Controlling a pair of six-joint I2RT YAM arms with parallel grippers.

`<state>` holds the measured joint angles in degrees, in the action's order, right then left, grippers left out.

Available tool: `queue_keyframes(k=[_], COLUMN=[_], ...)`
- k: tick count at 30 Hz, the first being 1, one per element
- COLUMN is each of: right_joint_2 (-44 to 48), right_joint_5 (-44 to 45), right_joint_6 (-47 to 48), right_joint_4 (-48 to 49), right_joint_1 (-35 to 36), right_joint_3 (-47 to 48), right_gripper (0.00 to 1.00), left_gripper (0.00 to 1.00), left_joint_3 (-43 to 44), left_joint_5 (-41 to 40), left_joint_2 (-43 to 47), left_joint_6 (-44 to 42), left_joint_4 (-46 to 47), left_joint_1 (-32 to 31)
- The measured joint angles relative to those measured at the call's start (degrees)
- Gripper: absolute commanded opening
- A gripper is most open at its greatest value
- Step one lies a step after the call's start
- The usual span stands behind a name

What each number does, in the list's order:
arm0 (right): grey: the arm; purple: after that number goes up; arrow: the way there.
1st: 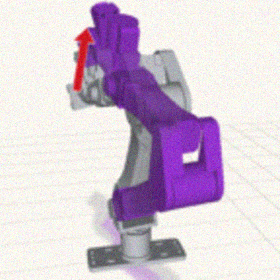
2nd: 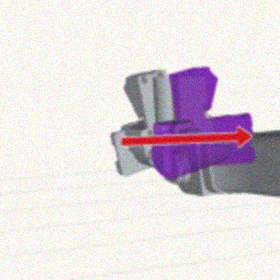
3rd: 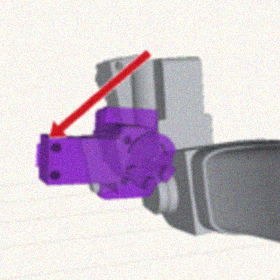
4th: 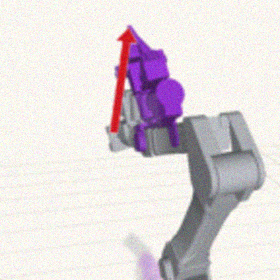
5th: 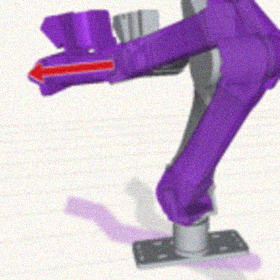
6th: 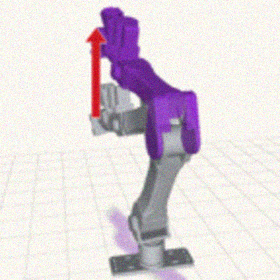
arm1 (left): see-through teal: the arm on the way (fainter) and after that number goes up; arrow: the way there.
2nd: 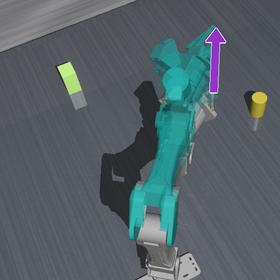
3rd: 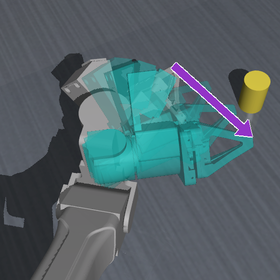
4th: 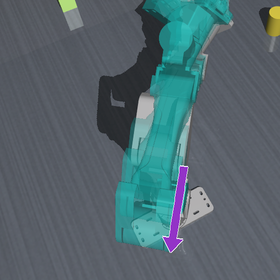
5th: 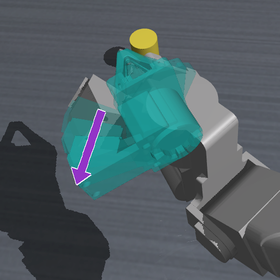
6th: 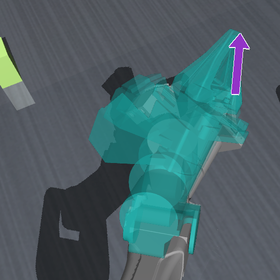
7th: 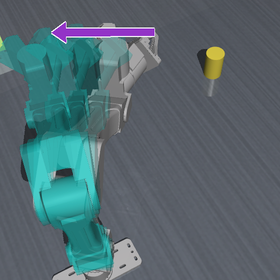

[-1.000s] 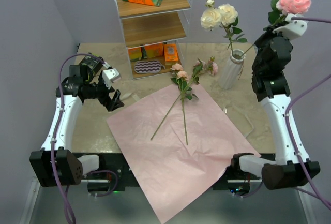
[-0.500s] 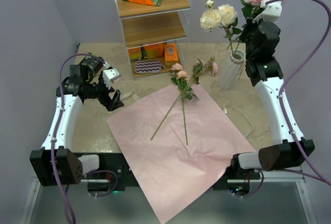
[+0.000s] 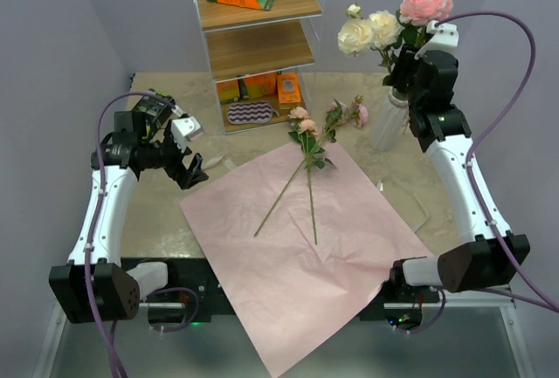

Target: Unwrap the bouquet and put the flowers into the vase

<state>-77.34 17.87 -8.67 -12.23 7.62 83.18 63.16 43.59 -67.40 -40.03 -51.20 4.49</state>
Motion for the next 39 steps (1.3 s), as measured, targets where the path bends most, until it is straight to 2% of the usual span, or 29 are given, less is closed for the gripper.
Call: queue_keyframes(k=[2, 4, 12, 17, 22, 33, 39], right_joint_2=[0.26, 1.44, 10.75, 20.61, 26.23, 24.35, 20.57], right_joint_5=[-0.81, -1.11, -4.81, -8.72, -13.25, -23.41, -35.65], right_joint_6=[-0.92, -1.68, -4.55, -6.84, -8.5, -9.77, -7.32], right_joint_4=[-1.95, -4.83, -15.19, -20.06, -24.81, -27.47, -23.67], right_joint_1=[0.0, 0.0, 0.0, 0.0, 0.0, 1.16, 4.74], right_joint_3=[0.0, 0.28, 7.5, 6.36, 5.77, 7.3, 6.25], right_gripper=[0.92, 0.99, 0.99, 0.99, 0.99, 0.99, 0.99], left_gripper=[0.99, 0.99, 0.99, 0.99, 0.99, 0.99, 0.99], left_joint_3=[0.02, 0.07, 0.09, 0.26, 0.83, 0.85, 0.87], left_joint_5=[-0.07, -0.07, 0.24, 1.16, 1.4, 1.33, 0.85], left_joint_2=[1.03, 1.81, 3.69, 4.04, 4.07, 4.59, 4.48], left_joint_6=[0.15, 0.44, 2.43, 4.0, 5.4, 8.17, 9.01], left_joint_4=[-0.24, -0.37, -0.35, -0.37, -0.28, 0.83, 0.96], left_joint_1=[0.0, 0.0, 0.0, 0.0, 0.0, 0.0, 0.0])
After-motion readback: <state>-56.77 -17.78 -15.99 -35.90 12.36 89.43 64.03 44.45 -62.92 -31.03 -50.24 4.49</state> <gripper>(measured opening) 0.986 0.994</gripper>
